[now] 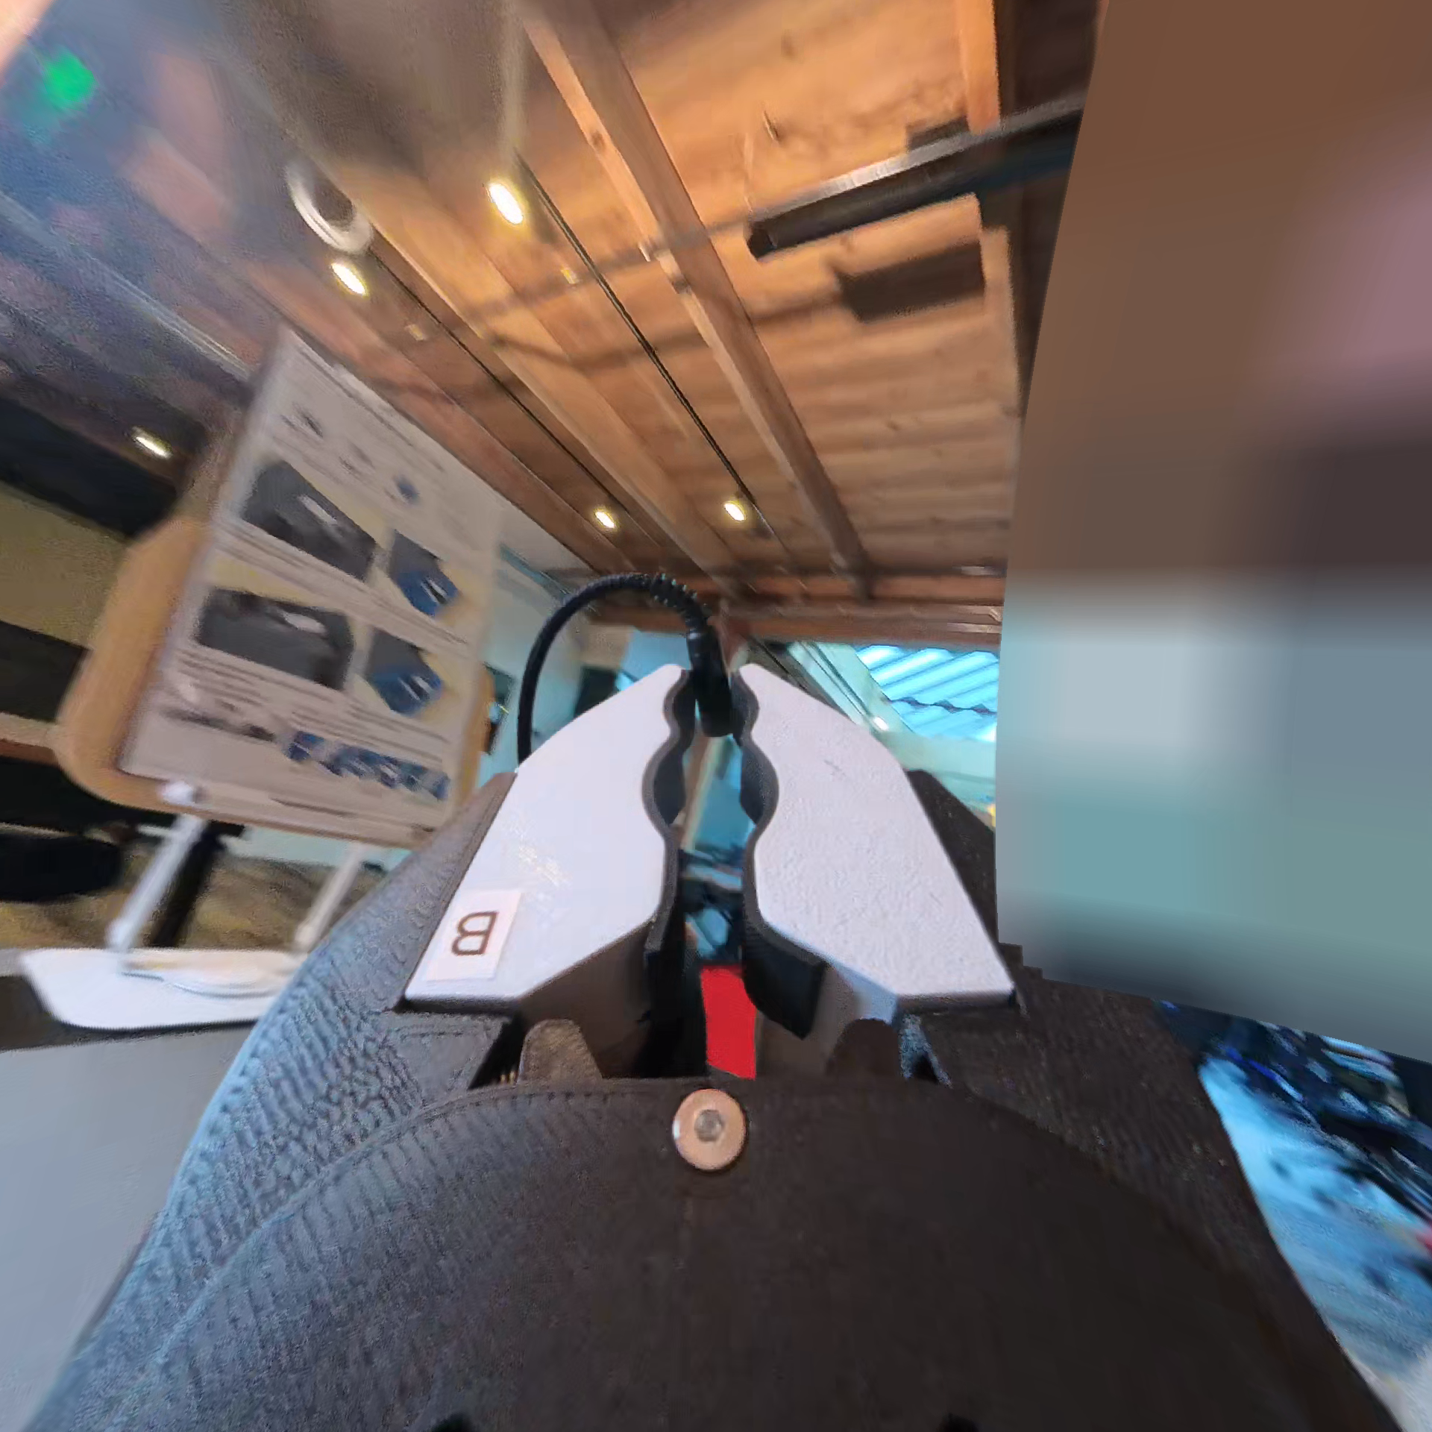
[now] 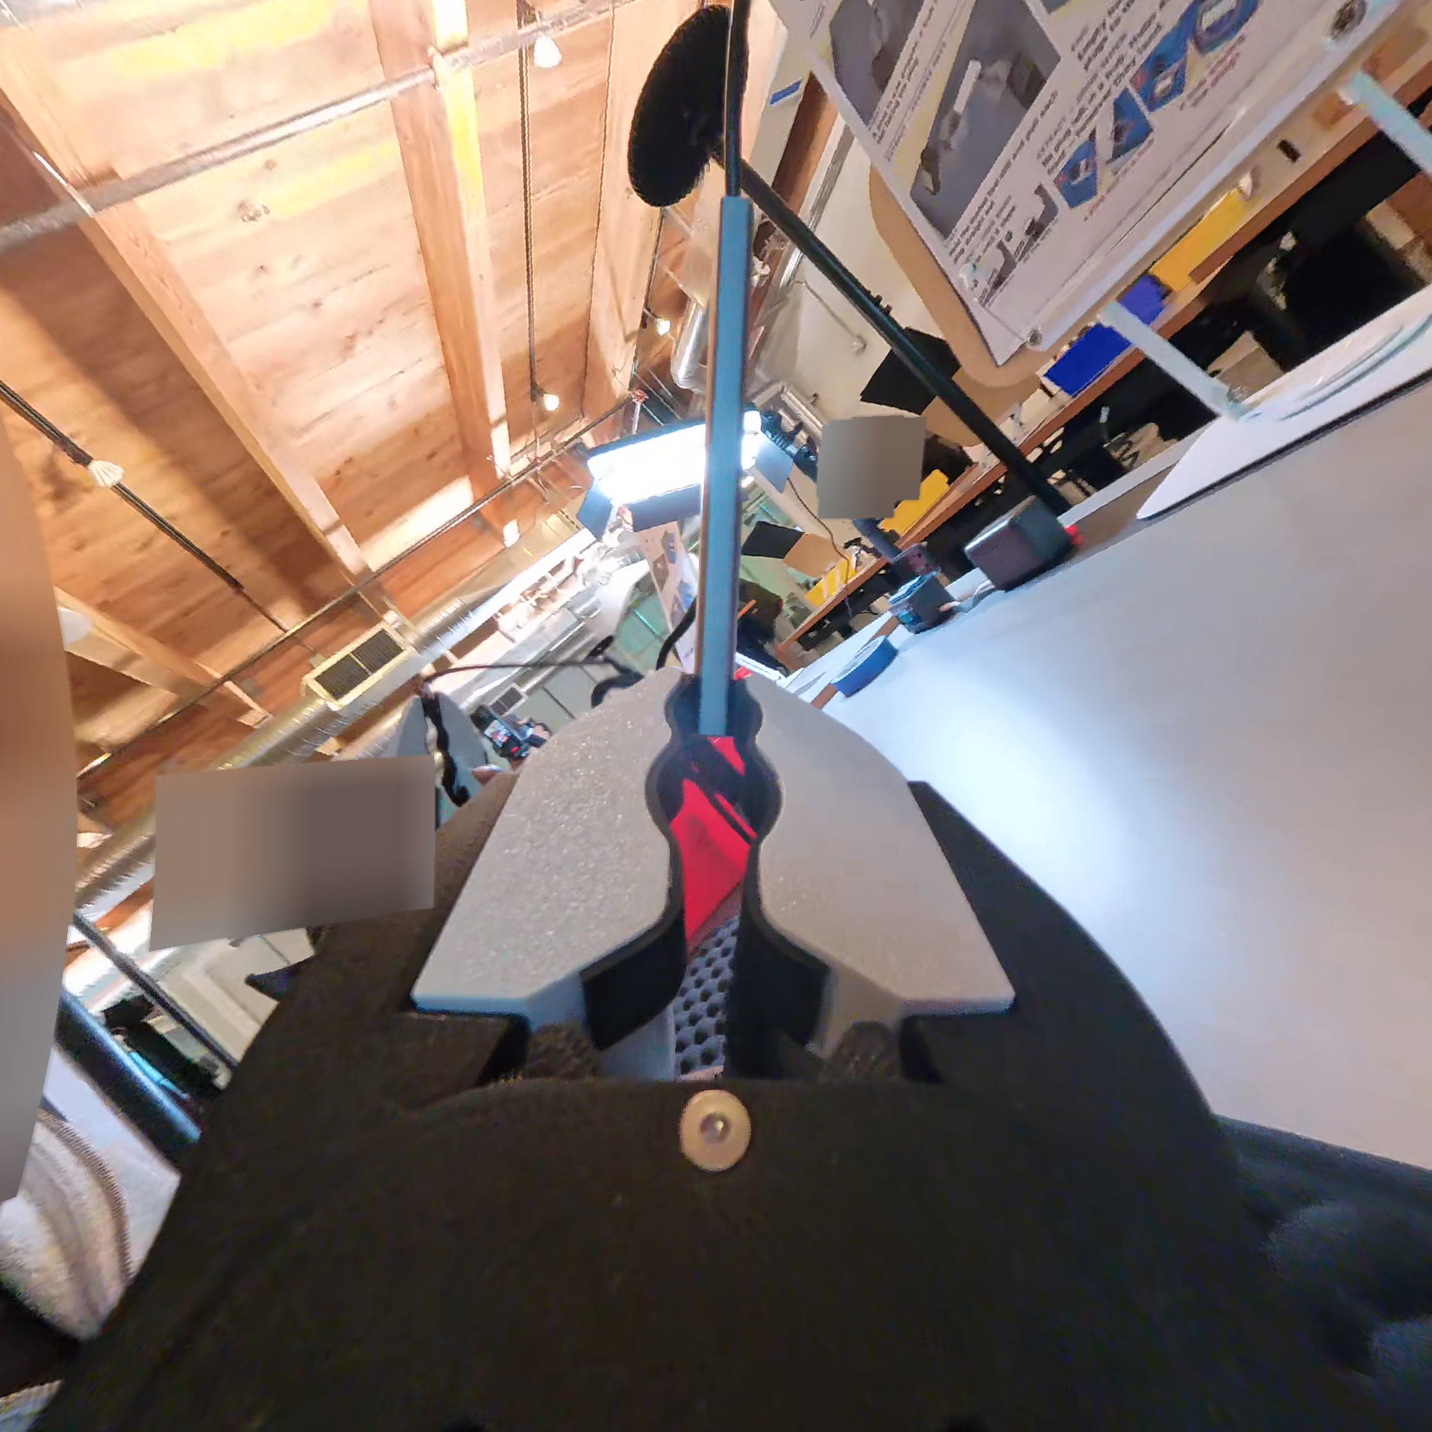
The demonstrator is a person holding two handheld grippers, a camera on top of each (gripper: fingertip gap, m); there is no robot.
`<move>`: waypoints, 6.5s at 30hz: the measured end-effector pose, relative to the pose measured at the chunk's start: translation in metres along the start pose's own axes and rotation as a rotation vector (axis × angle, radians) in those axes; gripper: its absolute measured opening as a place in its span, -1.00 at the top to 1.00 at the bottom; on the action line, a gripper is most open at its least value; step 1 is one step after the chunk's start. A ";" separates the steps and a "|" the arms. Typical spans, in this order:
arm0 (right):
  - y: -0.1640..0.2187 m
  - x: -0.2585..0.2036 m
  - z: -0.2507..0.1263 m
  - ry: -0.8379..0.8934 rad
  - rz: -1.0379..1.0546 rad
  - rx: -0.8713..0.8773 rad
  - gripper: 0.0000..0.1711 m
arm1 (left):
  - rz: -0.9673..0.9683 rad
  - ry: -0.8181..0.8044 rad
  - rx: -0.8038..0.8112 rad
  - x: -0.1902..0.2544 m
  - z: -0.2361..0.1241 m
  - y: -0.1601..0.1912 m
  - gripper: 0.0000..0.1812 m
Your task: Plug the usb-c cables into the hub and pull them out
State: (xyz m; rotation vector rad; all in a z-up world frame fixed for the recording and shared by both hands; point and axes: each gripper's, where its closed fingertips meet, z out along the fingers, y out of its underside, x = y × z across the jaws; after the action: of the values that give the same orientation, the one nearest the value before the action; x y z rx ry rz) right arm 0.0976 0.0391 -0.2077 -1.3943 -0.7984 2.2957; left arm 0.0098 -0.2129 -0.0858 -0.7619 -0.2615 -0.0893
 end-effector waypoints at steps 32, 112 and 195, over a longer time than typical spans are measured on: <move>-0.133 -0.061 0.004 -0.399 0.275 0.446 0.89 | -0.184 0.066 -0.530 0.022 0.013 0.109 0.90; 0.087 -0.047 -0.035 -0.279 -0.071 -1.366 0.89 | -0.630 0.382 -1.217 0.104 -0.034 0.252 0.90; -0.192 -0.136 -0.013 -0.044 -0.510 -0.517 0.88 | -0.087 0.079 -0.156 0.015 -0.020 0.131 0.13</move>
State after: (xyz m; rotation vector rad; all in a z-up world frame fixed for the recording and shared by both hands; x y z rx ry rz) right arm 0.1716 0.1187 0.0012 -1.1385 -1.6310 1.7948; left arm 0.0510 -0.1322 -0.1839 -0.9003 -0.2143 -0.2238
